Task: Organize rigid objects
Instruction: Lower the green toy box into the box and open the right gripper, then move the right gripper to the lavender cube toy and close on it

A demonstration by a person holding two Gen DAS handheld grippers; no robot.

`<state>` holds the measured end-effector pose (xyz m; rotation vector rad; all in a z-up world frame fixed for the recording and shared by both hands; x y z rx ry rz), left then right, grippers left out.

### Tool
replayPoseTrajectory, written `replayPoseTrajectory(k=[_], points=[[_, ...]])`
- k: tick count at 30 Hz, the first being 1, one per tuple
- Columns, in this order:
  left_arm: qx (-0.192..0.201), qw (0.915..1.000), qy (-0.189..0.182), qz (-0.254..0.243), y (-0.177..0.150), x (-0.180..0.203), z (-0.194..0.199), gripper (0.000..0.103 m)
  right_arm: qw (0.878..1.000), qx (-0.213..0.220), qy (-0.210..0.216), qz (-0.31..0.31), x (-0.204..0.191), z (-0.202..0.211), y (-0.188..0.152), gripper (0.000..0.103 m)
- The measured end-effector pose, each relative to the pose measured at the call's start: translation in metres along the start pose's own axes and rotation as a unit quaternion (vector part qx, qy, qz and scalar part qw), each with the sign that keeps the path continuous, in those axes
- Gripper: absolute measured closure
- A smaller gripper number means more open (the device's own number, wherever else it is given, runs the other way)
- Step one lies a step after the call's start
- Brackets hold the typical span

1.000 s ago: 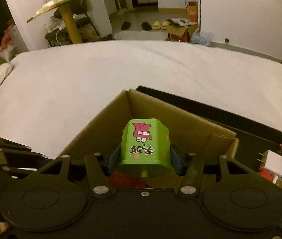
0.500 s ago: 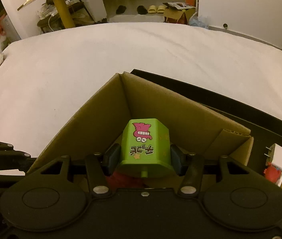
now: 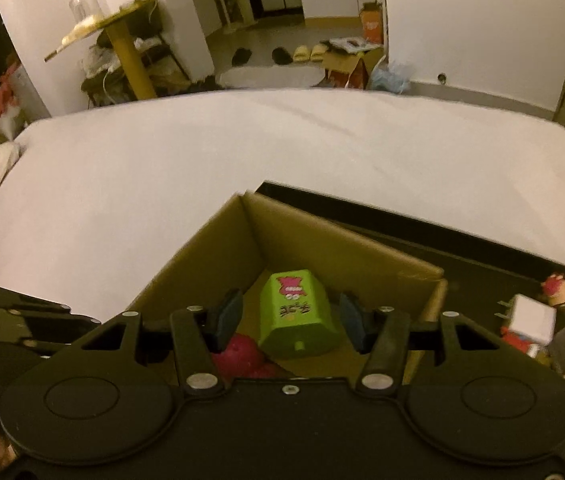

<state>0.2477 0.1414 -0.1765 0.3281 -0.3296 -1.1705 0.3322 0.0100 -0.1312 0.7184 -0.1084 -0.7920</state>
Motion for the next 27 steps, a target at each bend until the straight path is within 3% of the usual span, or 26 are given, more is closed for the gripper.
replayPoseTrajectory(k=[15, 23, 27], points=[[-0.003, 1.0, 0.005, -0.003, 0.0, 0.003, -0.003, 0.092, 0.999, 0.034, -0.027, -0.018, 0.034, 0.04, -0.005, 0.044], [-0.003, 0.9999, 0.013, -0.003, -0.002, 0.005, -0.005, 0.092, 0.996, 0.052, -0.068, 0.024, 0.056, 0.055, -0.013, 0.023], [-0.005, 0.9998, 0.012, 0.013, -0.002, 0.004, -0.004, 0.092, 0.996, 0.053, -0.065, 0.018, 0.073, 0.057, -0.019, 0.023]])
Point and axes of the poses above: each gripper's, at about its wrist camera, not at the fingertips, and z roughly against the way its jaws point, x to its right, y to its top, the point moved 4 cm from there along -z, roughly the way its jaws point, and after that the axes turned 1 degree about x, right-handed, at the moved point
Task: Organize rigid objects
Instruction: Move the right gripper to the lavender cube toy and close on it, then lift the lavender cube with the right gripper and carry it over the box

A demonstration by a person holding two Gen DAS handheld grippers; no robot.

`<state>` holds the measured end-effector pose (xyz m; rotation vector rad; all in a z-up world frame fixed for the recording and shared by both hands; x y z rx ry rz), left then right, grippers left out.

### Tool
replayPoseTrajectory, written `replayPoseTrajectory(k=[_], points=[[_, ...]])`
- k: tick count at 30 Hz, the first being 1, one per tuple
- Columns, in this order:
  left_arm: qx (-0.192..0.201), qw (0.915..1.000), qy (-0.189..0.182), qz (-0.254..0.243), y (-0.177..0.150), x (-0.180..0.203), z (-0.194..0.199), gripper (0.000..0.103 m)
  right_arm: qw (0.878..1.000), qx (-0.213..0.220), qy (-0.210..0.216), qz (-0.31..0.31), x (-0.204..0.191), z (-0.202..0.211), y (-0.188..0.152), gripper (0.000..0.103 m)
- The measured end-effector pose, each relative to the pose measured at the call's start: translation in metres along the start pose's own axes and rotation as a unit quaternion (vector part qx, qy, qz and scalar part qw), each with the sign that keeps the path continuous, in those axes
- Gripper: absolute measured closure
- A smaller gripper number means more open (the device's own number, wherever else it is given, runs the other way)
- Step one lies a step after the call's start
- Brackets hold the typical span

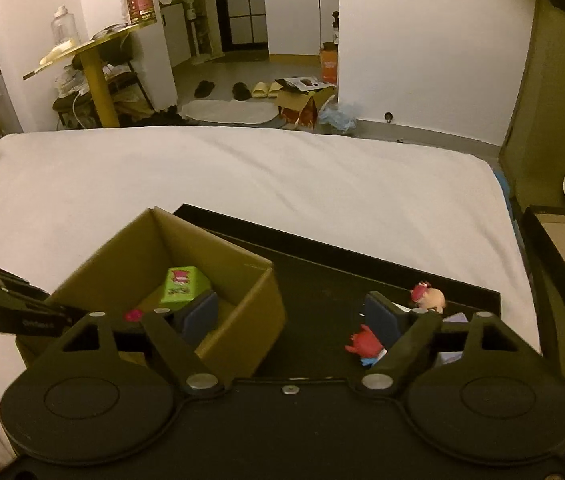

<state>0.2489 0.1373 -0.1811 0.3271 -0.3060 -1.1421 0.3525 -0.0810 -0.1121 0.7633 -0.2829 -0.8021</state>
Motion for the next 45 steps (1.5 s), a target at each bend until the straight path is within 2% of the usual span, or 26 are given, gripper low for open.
replayPoseTrajectory(k=[3, 11, 16, 19, 24, 29, 37, 45], points=[[-0.001, 1.0, -0.001, 0.008, 0.0, -0.001, 0.0, 0.092, 1.0, -0.001, -0.013, 0.008, 0.01, -0.001, -0.005, 0.023], [0.005, 1.0, 0.003, 0.007, -0.002, -0.001, 0.001, 0.092, 1.0, 0.005, -0.012, 0.029, 0.031, -0.003, -0.018, 0.026], [0.006, 1.0, 0.003, 0.005, -0.002, -0.001, 0.002, 0.092, 0.999, -0.007, -0.042, 0.018, 0.051, -0.01, -0.022, 0.027], [0.006, 1.0, 0.003, 0.003, -0.002, 0.0, 0.002, 0.092, 0.998, -0.011, -0.052, 0.016, 0.064, -0.015, -0.025, 0.037], [0.006, 1.0, 0.004, 0.0, -0.001, 0.001, 0.002, 0.092, 0.998, -0.021, -0.064, 0.016, 0.081, -0.026, -0.031, 0.04], [0.007, 1.0, 0.004, 0.001, -0.001, 0.0, 0.001, 0.092, 0.996, -0.039, -0.08, 0.018, 0.097, -0.039, -0.039, 0.049], [0.007, 1.0, 0.002, 0.0, -0.002, 0.001, 0.001, 0.092, 0.993, -0.069, -0.097, 0.018, 0.111, -0.066, -0.043, 0.05], [0.01, 1.0, -0.002, 0.002, -0.002, -0.001, 0.001, 0.091, 0.992, -0.081, -0.093, -0.004, 0.121, -0.084, -0.044, 0.053]])
Point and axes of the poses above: each gripper's, at about its wrist camera, not at the fingertips, and z roughly against the way its jaws point, x to its right, y to its top, the point moved 4 cm from there along -z, roughly the way its jaws point, and after that the axes turned 1 degree about x, right-handed, at the moved point
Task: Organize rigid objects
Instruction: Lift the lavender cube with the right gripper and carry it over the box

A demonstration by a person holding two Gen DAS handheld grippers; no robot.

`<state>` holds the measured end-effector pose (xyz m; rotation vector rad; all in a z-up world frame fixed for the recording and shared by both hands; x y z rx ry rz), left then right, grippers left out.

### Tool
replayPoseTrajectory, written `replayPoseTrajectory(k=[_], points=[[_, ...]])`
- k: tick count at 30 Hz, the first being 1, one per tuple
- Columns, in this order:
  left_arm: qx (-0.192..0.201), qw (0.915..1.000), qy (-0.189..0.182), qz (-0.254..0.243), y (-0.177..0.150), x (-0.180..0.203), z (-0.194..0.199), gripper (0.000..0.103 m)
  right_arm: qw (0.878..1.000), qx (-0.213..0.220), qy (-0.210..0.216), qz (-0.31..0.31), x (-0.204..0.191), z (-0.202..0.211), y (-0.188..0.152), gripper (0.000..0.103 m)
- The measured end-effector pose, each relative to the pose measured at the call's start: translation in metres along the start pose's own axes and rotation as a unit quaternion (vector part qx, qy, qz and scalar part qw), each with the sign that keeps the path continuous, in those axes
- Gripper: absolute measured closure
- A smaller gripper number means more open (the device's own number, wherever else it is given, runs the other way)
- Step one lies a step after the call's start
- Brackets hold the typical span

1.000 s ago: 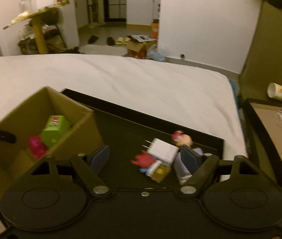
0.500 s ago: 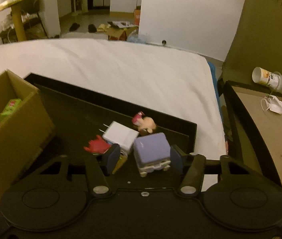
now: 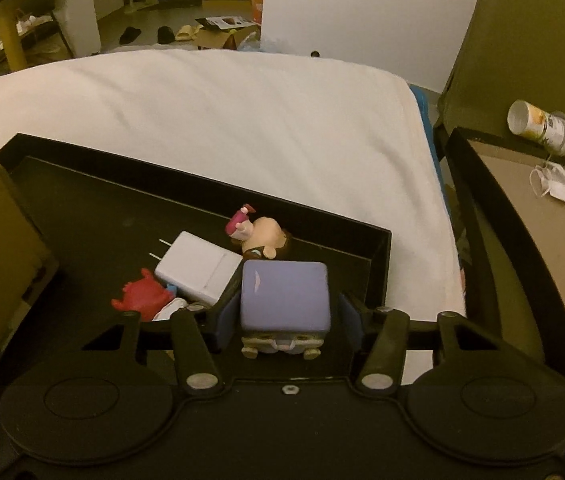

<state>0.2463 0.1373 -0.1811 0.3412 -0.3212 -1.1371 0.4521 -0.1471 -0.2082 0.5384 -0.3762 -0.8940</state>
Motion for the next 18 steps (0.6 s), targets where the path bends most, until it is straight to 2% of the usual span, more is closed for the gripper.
replayPoseTrajectory(k=[2, 7, 11, 18], points=[[0.001, 1.0, 0.002, -0.003, 0.0, 0.0, 0.001, 0.091, 1.0, -0.009, 0.004, -0.007, 0.001, -0.005, -0.001, 0.058], [0.001, 1.0, 0.002, 0.0, 0.0, -0.001, 0.001, 0.091, 0.999, -0.016, 0.016, -0.033, 0.002, -0.002, -0.007, 0.059], [0.003, 1.0, 0.007, 0.001, 0.001, 0.0, 0.002, 0.091, 0.999, -0.012, -0.008, -0.042, 0.004, 0.006, -0.012, 0.06], [0.004, 1.0, 0.009, 0.002, -0.001, 0.001, 0.004, 0.091, 0.999, 0.01, -0.01, -0.037, 0.004, 0.028, -0.007, 0.06]])
Point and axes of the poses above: each gripper's, at about its wrist camera, not at the fingertips, and z roughly against the way its jaws point, x to its right, y to its top, the point moved 4 cm from there along -z, roughly the way its jaws point, and after that the axes turned 1 degree about x, right-handed, at the moved point
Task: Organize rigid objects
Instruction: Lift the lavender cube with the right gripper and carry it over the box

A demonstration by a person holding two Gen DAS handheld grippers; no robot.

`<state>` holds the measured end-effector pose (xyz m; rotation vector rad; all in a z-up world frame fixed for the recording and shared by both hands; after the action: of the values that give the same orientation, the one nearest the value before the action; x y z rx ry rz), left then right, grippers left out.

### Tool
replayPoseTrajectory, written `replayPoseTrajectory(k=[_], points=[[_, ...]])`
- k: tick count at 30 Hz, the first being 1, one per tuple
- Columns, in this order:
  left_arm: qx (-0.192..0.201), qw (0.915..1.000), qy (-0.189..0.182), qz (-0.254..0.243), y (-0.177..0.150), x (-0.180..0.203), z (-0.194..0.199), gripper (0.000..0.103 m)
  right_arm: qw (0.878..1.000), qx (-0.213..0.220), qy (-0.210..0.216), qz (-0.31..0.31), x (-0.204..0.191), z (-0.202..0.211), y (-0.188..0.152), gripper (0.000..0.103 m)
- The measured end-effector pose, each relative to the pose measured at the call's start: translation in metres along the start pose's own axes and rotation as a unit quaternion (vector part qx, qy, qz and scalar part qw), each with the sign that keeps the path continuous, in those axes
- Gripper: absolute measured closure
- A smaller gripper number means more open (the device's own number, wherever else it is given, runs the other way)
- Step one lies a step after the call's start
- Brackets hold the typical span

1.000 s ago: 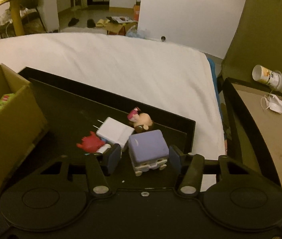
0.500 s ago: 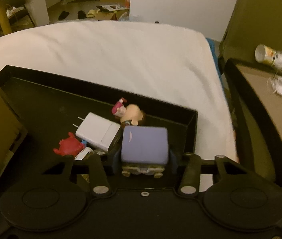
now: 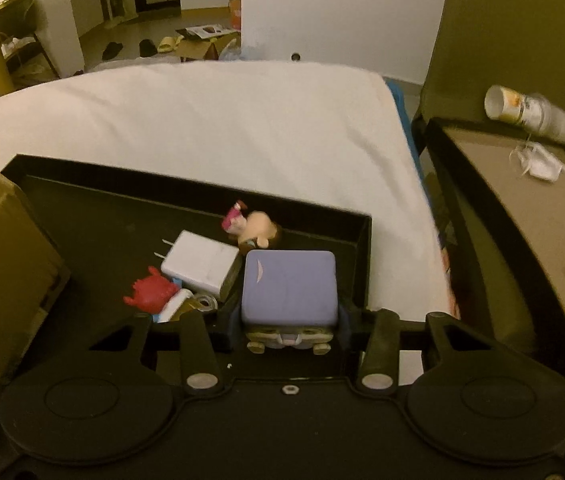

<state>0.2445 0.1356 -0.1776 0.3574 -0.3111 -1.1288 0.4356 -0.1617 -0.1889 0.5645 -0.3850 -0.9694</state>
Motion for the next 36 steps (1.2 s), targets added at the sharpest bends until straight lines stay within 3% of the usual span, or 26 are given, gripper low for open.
replayPoseTrajectory(k=[11, 36], points=[[0.001, 1.0, 0.002, 0.002, 0.0, 0.0, 0.001, 0.091, 0.998, 0.048, 0.04, 0.004, -0.027, 0.04, 0.038, 0.06], [0.005, 1.0, -0.005, 0.006, -0.001, -0.003, 0.003, 0.091, 0.987, 0.084, 0.114, 0.077, -0.13, 0.076, 0.071, 0.06]])
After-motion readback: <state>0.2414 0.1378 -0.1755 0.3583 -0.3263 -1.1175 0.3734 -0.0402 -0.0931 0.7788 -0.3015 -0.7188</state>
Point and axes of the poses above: each gripper's, at about its wrist camera, not at the fingertips, and z roughly against the way its jaws point, x to its right, y to its top, the point moved 4 cm from there along -z, roughly the way its jaws point, and after that the axes turned 1 degree about x, right-handed, at the moved point
